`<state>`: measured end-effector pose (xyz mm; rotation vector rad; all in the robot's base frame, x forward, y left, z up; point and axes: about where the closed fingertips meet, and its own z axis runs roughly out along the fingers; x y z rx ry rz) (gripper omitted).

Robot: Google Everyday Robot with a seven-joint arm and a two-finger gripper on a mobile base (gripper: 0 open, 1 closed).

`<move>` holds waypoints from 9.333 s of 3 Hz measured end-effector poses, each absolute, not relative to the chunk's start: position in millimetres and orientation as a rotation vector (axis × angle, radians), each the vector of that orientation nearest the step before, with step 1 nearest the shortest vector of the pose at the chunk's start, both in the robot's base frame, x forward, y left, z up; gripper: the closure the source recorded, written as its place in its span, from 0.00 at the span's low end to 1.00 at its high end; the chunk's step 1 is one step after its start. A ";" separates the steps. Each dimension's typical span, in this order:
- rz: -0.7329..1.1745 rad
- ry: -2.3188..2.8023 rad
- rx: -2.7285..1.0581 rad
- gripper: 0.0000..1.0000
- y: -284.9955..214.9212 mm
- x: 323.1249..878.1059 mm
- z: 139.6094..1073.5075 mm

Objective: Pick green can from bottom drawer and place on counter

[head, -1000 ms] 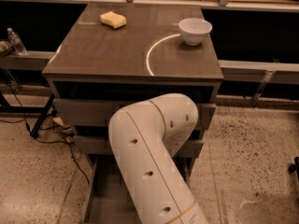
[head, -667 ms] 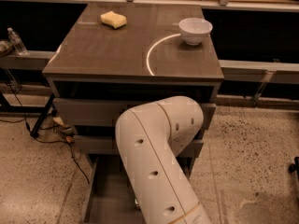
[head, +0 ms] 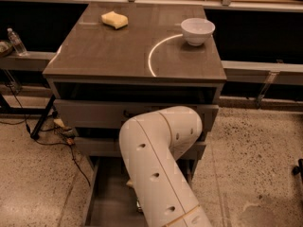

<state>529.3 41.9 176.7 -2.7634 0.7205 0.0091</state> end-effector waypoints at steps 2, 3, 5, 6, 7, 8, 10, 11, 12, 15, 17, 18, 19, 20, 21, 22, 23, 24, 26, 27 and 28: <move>0.075 0.630 -2.864 0.04 51.5 527.1 125.5; 0.083 0.630 -2.870 0.34 63.9 534.4 111.3; 0.033 0.704 -2.843 0.96 69.8 552.7 119.6; -0.121 0.775 -2.694 1.00 73.6 583.7 211.0; -0.335 0.814 -2.555 1.00 78.7 619.3 317.8; -0.334 0.824 -2.564 1.00 74.5 616.8 318.5; -0.179 1.078 -2.824 1.00 -36.2 536.2 319.8; -0.096 1.126 -2.900 1.00 -56.9 514.2 315.6; -0.096 1.126 -2.901 1.00 -57.0 514.0 315.6; -0.356 1.270 -2.842 1.00 -104.8 516.7 470.1; -0.333 1.258 -2.825 1.00 -114.1 519.1 472.3; -0.298 1.236 -2.779 1.00 -132.7 524.9 481.6; -0.182 1.162 -2.728 1.00 -112.1 539.3 494.2; -0.153 1.061 -2.584 1.00 -103.4 568.3 535.5; -0.265 1.177 -2.564 1.00 -246.7 538.0 577.3; -0.283 1.318 -2.677 1.00 -310.3 520.9 577.4; -0.353 1.421 -2.689 1.00 -317.0 518.1 601.3; -0.409 1.427 -2.626 1.00 -310.7 525.1 620.3; -0.454 1.120 -2.534 1.00 -259.5 531.8 671.3; -0.561 1.021 -2.498 1.00 -251.2 531.8 717.0; -0.648 0.941 -2.450 1.00 -242.0 535.5 755.8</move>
Offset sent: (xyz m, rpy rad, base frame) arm 0.0028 0.0073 -0.0641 -0.0941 0.0580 0.1108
